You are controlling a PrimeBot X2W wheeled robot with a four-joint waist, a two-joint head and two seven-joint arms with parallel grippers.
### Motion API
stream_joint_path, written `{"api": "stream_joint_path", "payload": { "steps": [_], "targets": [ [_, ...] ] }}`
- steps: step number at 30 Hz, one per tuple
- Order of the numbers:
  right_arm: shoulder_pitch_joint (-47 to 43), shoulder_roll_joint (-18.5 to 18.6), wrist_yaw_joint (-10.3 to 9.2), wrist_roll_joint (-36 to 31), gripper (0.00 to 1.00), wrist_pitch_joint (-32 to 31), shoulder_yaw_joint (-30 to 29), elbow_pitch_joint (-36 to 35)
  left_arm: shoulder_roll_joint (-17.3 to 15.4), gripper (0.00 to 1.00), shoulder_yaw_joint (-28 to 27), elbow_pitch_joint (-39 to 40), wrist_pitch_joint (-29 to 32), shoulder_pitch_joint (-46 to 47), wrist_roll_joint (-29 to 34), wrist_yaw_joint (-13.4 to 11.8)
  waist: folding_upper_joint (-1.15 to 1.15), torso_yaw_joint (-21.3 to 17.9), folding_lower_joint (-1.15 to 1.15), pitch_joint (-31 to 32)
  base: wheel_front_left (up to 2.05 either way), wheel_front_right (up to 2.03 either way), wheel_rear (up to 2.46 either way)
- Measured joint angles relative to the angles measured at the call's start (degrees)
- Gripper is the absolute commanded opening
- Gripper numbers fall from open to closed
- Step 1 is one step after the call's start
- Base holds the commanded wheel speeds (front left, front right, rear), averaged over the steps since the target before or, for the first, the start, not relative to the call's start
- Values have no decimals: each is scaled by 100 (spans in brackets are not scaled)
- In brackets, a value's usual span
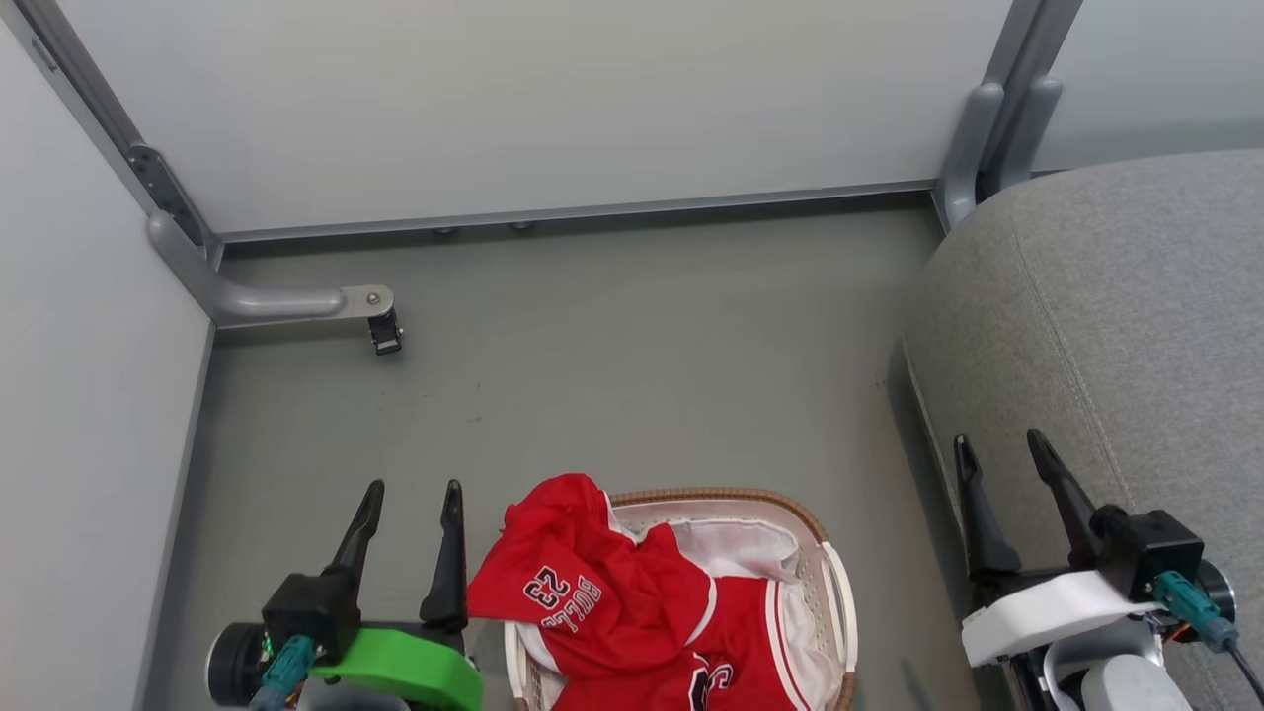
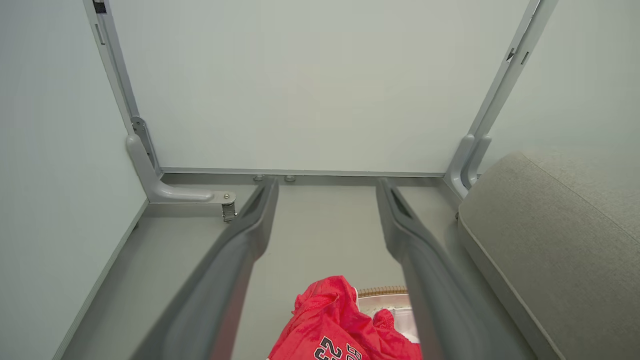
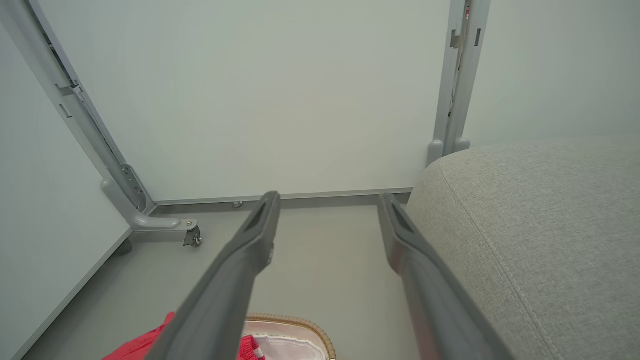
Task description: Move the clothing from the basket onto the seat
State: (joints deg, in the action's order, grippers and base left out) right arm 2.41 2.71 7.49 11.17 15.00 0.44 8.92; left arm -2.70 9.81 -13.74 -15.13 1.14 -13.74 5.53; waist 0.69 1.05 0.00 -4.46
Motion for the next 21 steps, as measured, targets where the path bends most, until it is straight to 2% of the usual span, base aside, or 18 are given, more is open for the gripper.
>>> {"api": "stream_joint_path", "payload": {
  "steps": [7,12,21],
  "targets": [
    [309,1,1,-20,100,1,-189,-188,-3,100,426,-392,-3,721,426,60,0,16,0,-412,0,0,0],
    [603,4,1,-60,100,1,-426,-386,1,100,1050,-1332,-3,1619,943,153,0,21,0,-873,0,0,0],
    [1382,7,1,-12,100,1,-622,-755,-10,100,2296,-2972,-3,3261,1433,183,0,-36,0,-1989,0,0,0]
  ]
}}
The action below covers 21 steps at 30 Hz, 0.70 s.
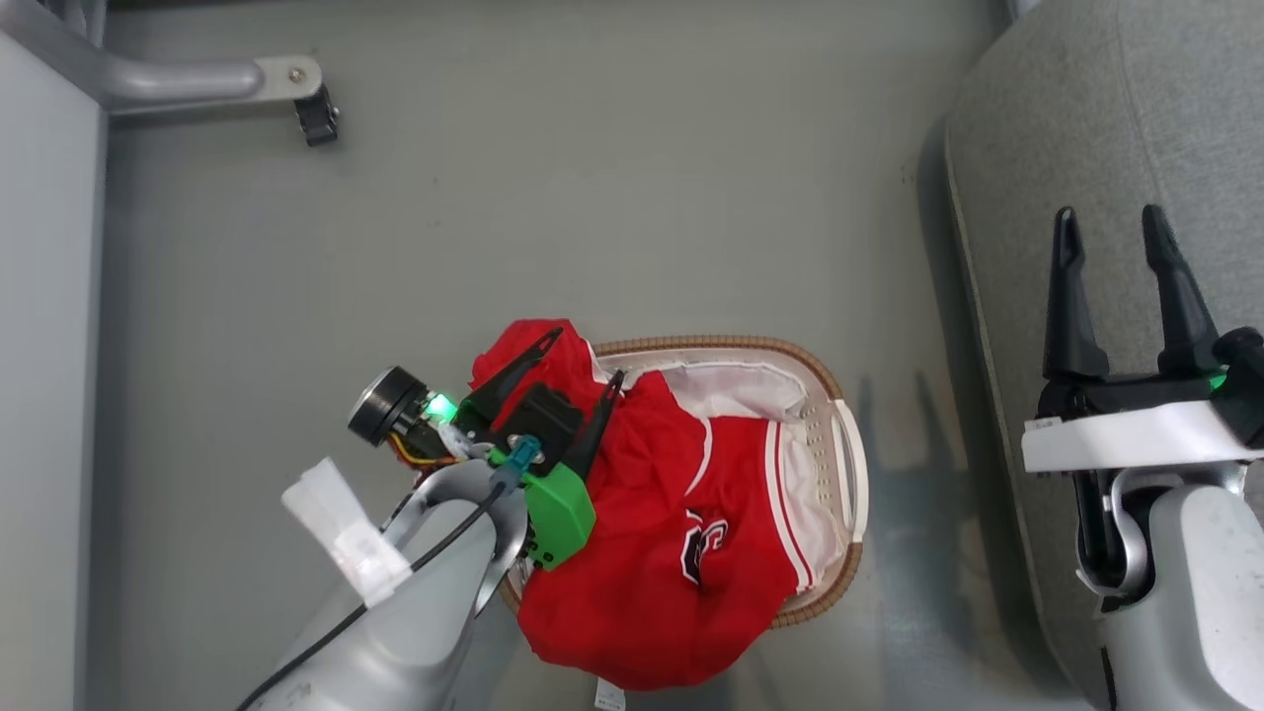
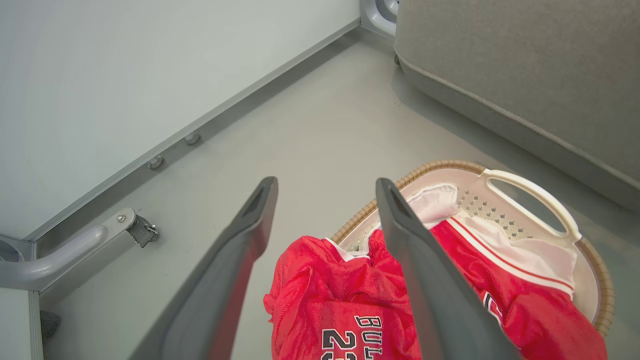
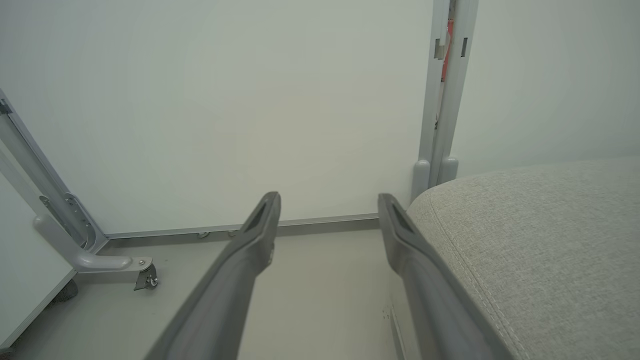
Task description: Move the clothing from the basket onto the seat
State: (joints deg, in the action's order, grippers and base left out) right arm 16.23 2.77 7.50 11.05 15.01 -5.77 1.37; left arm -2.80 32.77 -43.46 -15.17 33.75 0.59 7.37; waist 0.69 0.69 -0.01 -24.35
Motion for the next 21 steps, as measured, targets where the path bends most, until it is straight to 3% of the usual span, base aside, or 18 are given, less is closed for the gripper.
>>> {"api": "stream_joint_path", "payload": {
  "steps": [10,21],
  "targets": [
    [338,2,1,244,100,0,-68,-318,-32,100,1371,-1522,0,1185,415,3,0,-253,-1,-1288,0,0,0],
    [570,4,1,577,100,0,124,-430,-7,100,2085,-2587,58,1738,214,3,0,-711,-1,-2290,0,0,0]
  ]
}}
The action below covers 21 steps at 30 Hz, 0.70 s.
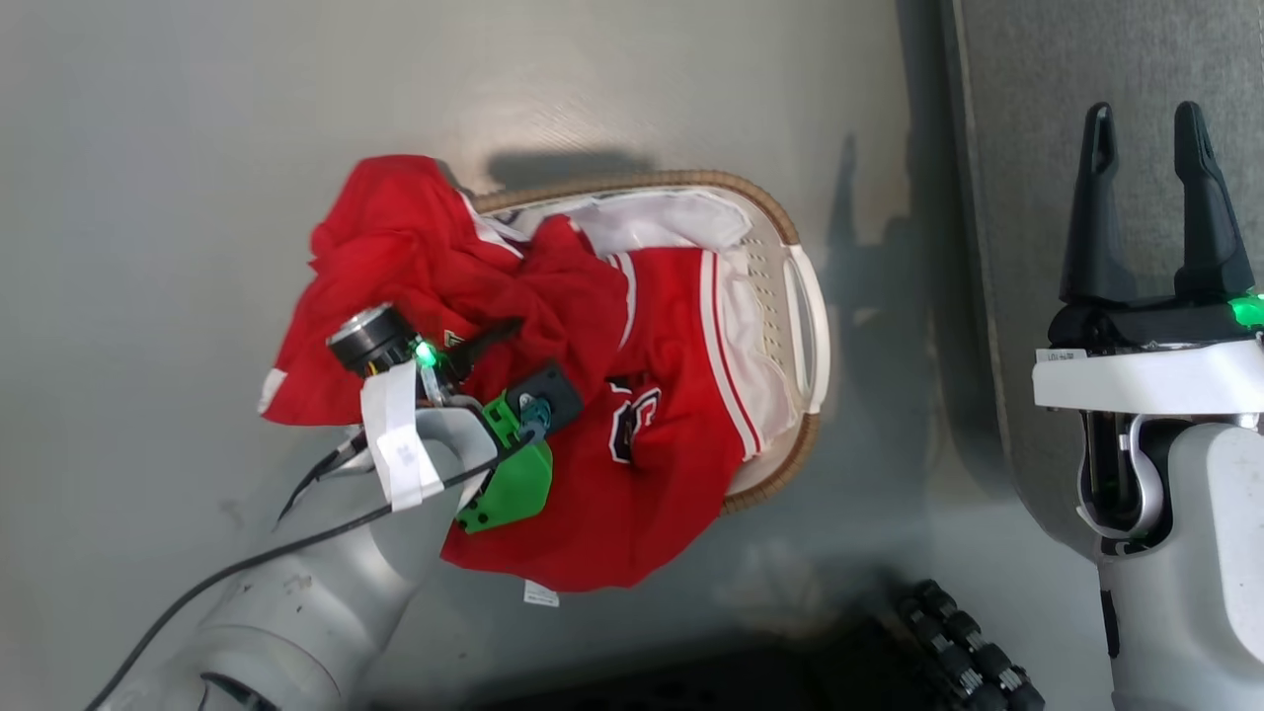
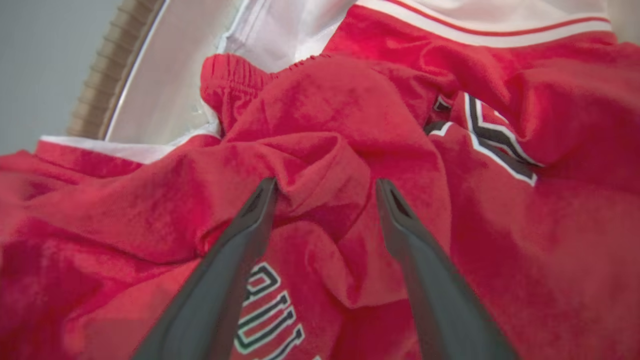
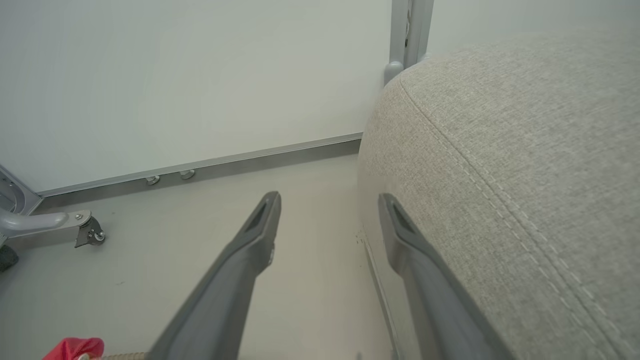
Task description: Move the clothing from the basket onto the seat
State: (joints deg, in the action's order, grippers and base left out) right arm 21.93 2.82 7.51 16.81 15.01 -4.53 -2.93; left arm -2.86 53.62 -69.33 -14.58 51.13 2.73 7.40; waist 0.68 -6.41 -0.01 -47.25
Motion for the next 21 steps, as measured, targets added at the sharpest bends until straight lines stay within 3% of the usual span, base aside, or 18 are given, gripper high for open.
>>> {"api": "stream_joint_path", "payload": {
  "steps": [13,14,15,17,18,19,21],
  "targets": [
    [110,0,0,263,100,0,98,23,4,100,151,-339,356,357,-130,-82,0,-501,0,-551,0,0,0],
    [112,0,0,286,100,0,108,26,-1,80,148,-349,391,358,-143,-86,0,-519,0,-563,0,0,0],
    [116,0,0,289,100,0,116,29,-9,46,140,-358,450,359,-169,-87,0,-539,0,-574,0,0,0],
    [130,0,0,292,100,0,127,34,-20,24,135,-377,521,363,-188,-93,0,-564,1,-590,0,0,0],
    [142,0,0,302,100,0,130,38,-25,5,127,-383,527,365,-219,-101,0,-574,0,-595,0,0,0],
    [153,0,0,312,100,0,129,45,-27,0,115,-389,525,366,-241,-141,0,-577,1,-596,0,0,0],
    [171,-1,0,327,100,0,124,62,-27,0,119,-394,505,368,-256,-163,0,-574,1,-586,0,0,0]
  ]
}}
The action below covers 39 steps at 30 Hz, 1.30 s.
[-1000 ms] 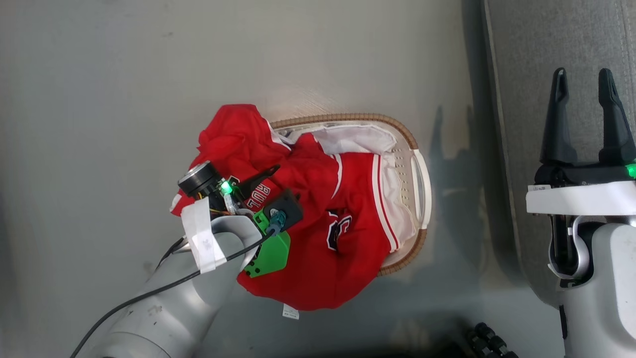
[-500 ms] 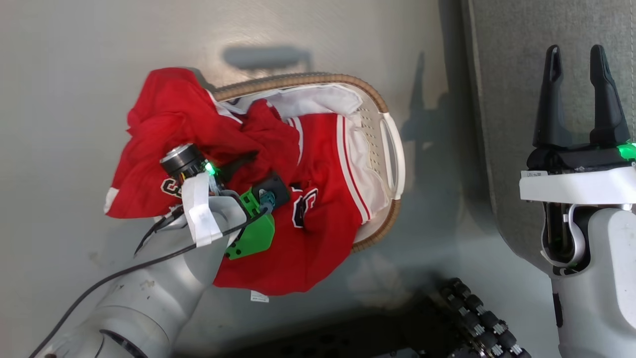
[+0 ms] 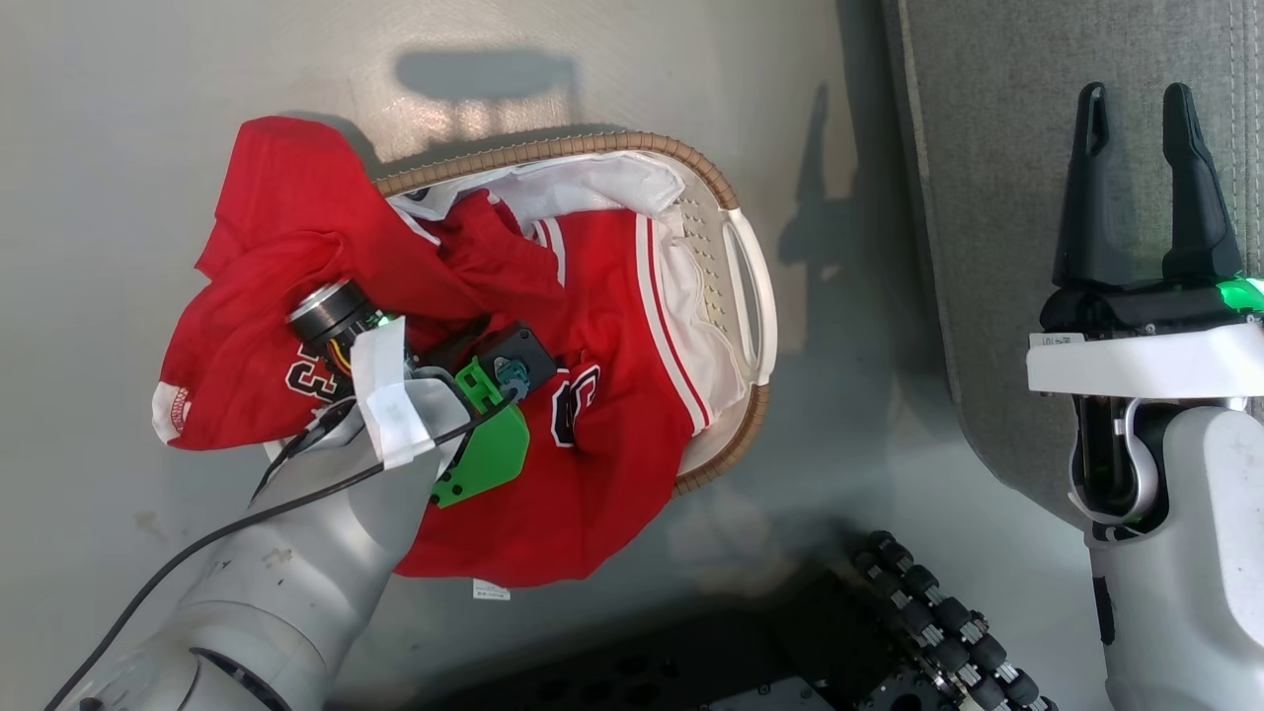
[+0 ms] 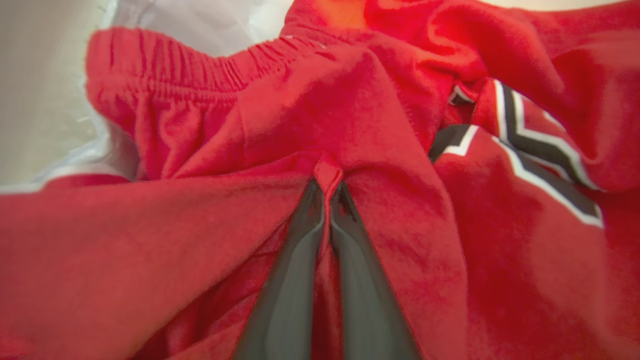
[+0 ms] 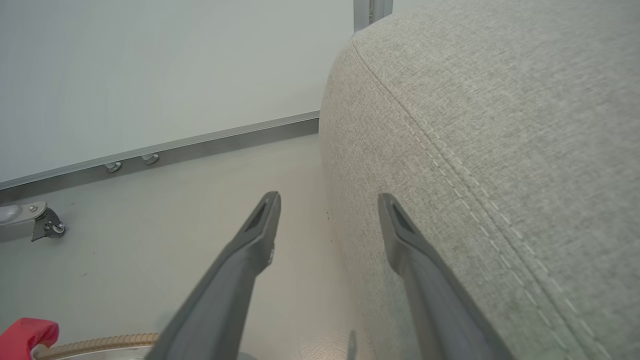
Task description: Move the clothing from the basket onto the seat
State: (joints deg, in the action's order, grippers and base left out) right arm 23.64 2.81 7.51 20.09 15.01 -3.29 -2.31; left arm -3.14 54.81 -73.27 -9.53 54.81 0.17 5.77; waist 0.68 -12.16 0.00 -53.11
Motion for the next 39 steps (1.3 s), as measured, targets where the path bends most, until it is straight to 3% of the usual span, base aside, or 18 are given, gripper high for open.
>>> {"api": "stream_joint_path", "payload": {
  "steps": [10,19,27,39],
  "targets": [
    [-32,-1,0,-113,100,0,-77,271,14,0,13,176,-432,-129,-248,-90,0,103,0,392,0,0,0],
    [-344,-3,0,-364,100,0,-265,610,-38,0,11,1027,-545,-459,-394,-124,0,279,0,1087,0,0,0],
    [-860,-5,0,-635,100,0,-331,940,-537,0,8,2118,-559,-784,-425,-127,0,491,0,1966,0,0,0],
    [-1588,-4,0,-799,100,0,-147,1195,-1151,0,293,2981,-560,-598,-382,105,0,776,1,3497,0,0,0]
  ]
}}
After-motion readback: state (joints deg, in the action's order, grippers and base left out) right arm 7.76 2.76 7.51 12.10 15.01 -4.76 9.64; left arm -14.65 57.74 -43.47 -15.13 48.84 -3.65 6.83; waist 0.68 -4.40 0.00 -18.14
